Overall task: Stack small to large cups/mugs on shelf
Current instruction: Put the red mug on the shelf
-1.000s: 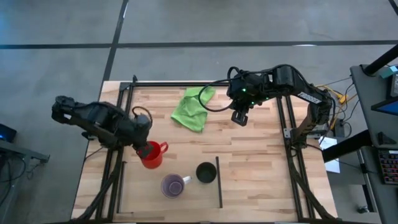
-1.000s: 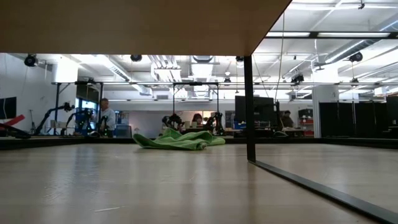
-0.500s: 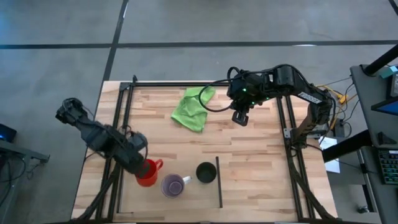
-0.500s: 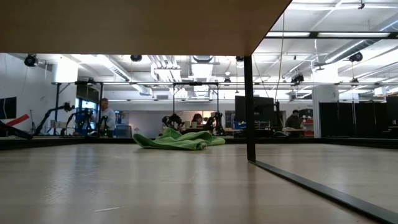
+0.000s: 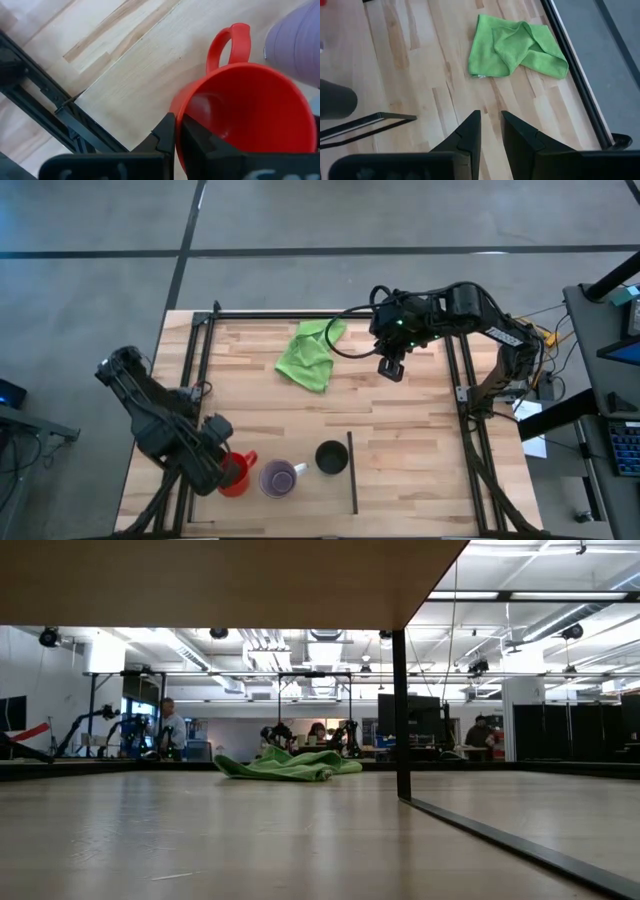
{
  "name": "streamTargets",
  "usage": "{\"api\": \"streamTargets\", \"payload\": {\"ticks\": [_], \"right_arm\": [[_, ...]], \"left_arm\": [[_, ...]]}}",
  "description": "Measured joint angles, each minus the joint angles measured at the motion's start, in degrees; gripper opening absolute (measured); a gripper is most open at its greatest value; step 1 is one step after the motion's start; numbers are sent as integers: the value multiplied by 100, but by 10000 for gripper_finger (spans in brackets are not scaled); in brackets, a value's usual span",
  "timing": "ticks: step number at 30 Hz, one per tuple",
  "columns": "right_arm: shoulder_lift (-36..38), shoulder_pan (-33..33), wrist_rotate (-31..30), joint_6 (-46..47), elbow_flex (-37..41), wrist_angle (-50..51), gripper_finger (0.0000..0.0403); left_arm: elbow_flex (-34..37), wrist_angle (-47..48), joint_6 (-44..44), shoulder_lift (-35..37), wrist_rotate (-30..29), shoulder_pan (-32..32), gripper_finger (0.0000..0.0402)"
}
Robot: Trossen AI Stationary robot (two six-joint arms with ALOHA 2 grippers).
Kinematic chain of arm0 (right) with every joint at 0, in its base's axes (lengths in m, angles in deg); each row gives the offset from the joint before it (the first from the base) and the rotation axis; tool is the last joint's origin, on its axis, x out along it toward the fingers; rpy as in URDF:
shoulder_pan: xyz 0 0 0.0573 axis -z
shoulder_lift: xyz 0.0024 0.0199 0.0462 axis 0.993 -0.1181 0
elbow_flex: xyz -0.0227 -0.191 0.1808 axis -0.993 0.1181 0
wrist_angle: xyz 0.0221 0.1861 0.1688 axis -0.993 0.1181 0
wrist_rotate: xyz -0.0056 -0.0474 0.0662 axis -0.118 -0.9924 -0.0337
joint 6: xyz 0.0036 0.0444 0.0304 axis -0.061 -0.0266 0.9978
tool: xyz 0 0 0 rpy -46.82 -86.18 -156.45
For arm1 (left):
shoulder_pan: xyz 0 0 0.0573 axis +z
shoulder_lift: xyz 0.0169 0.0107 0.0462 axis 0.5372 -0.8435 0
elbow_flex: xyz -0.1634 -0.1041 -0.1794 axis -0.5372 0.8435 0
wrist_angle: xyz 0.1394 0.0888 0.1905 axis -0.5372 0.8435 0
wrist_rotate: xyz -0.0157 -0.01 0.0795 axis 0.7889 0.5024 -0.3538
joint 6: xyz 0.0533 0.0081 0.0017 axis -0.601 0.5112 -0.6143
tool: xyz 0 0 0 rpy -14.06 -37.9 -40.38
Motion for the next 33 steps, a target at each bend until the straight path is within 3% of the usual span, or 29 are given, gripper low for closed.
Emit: {"api": "streamTargets", "payload": {"ticks": [26,33], "right_arm": [[7,0,0,20,0,0,68],[7,0,0,20,0,0,68]], "left_arm": [[-105,3,60,-174,-7,-124,1],[-90,7,58,-174,44,-124,33]]}}
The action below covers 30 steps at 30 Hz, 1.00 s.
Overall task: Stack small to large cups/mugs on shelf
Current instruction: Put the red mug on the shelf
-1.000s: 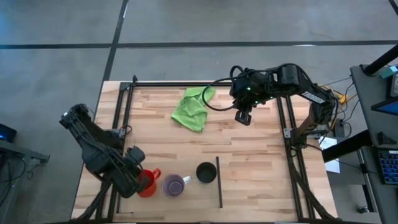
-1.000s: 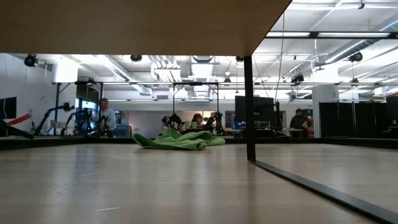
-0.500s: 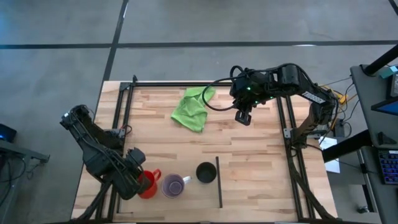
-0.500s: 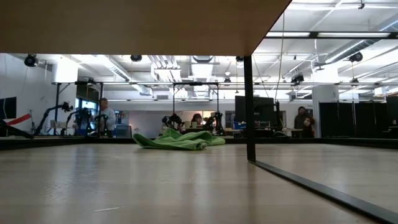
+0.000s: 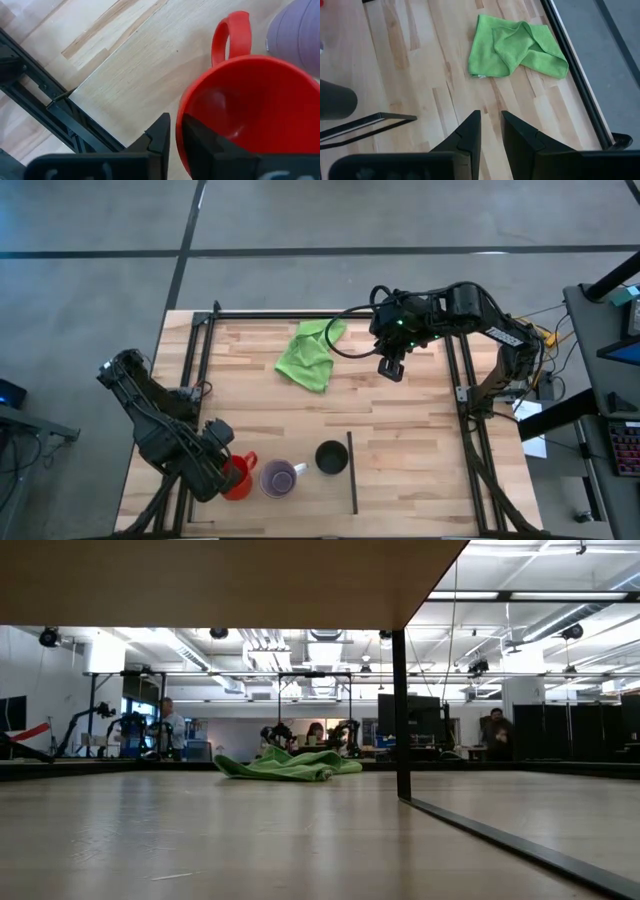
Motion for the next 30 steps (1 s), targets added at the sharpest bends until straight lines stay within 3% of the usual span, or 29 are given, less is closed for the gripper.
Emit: {"api": "streamTargets", "payload": {"ticks": [6,30], "right_arm": [[0,0,0,0,0,-2,68],[0,0,0,1,0,0,68]], "left_arm": [[76,-51,-2,0,32,0,51],[56,-532,0,7,334,0,52]]}}
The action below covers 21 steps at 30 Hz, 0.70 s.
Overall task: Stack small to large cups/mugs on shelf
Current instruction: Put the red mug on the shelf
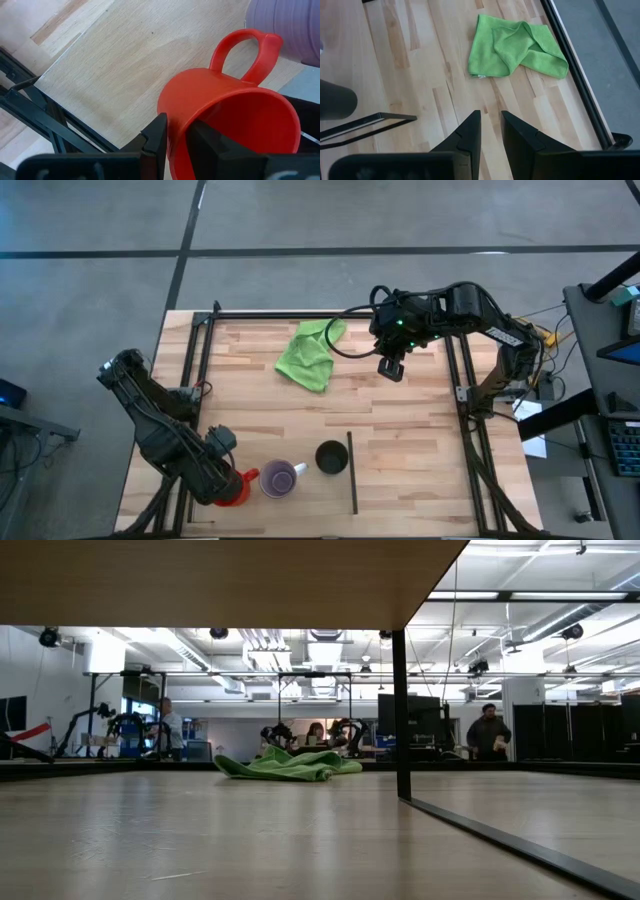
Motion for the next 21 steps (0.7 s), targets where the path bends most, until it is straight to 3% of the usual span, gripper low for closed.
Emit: {"api": "streamTargets", "payload": {"ticks": [21], "right_arm": [[0,0,0,-1,0,0,68]], "left_arm": [[-98,479,2,7,144,0,52]]}}
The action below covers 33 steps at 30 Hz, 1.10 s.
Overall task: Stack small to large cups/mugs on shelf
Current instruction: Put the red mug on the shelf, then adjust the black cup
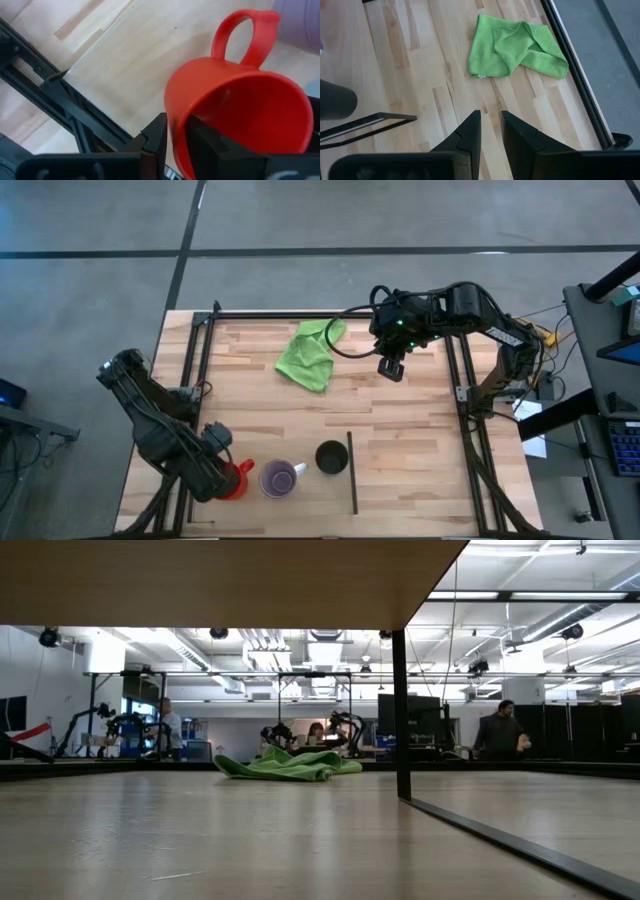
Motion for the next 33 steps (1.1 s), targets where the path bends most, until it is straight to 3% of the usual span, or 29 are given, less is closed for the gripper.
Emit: {"api": "streamTargets", "payload": {"ticks": [9,17,26,33], "right_arm": [[0,0,-2,-9,0,0,68],[0,0,0,22,0,-9,68],[3,-15,0,111,0,-4,68],[59,-130,0,160,0,-2,68]], "left_arm": [[-430,57,0,2,156,0,52],[-578,57,-2,116,-159,0,51],[-537,56,-26,138,-344,0,5],[-537,57,-187,177,-353,11,1]]}}
